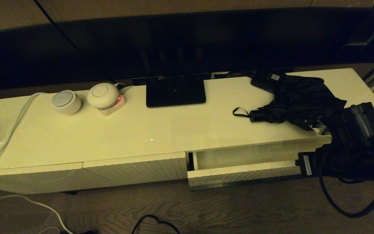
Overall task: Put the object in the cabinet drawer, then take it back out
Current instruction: Open the drawer
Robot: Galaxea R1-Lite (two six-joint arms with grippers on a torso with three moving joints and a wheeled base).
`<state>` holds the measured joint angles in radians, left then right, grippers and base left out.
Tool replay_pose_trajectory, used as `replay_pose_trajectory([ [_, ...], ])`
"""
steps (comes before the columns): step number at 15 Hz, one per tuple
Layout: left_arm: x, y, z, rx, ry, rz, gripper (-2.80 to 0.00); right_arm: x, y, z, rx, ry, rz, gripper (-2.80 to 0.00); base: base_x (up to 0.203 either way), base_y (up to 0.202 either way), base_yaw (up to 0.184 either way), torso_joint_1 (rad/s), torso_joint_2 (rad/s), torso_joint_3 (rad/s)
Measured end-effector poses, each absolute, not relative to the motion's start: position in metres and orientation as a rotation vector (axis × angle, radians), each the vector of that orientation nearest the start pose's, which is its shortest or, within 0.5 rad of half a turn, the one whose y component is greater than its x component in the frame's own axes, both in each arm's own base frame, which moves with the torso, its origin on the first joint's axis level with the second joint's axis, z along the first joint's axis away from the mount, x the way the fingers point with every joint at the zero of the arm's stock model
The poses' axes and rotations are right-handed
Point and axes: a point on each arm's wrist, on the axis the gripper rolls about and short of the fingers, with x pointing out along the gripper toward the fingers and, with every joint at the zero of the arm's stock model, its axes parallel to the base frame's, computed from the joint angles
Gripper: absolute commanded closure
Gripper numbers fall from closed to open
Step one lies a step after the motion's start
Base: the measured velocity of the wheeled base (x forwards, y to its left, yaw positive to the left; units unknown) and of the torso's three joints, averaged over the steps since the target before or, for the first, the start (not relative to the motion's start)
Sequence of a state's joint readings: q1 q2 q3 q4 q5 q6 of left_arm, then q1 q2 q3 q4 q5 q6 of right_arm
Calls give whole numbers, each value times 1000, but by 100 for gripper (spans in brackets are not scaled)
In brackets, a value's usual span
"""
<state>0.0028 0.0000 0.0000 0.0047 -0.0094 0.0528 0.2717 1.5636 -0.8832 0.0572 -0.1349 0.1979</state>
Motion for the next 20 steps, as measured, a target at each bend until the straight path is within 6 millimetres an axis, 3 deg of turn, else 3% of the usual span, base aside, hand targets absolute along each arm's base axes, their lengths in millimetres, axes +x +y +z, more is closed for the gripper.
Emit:
replay_pose_trajectory([
  [6, -23, 0, 75, 52, 5, -7, 0, 247, 64, 186, 13, 647, 81, 0, 0, 0, 0, 0, 0, 0],
  [10, -23, 0, 75, 52, 5, -7, 0, 261, 69, 183, 20, 564, 76, 0, 0, 0, 0, 0, 0, 0],
  [14, -23, 0, 75, 52, 5, -7, 0, 274, 74, 170, -68, 577, 19, 0, 0, 0, 0, 0, 0, 0],
  [20, -23, 0, 75, 53, 4, -6, 0, 291, 80, 159, -68, 563, 16, 0, 0, 0, 0, 0, 0, 0],
])
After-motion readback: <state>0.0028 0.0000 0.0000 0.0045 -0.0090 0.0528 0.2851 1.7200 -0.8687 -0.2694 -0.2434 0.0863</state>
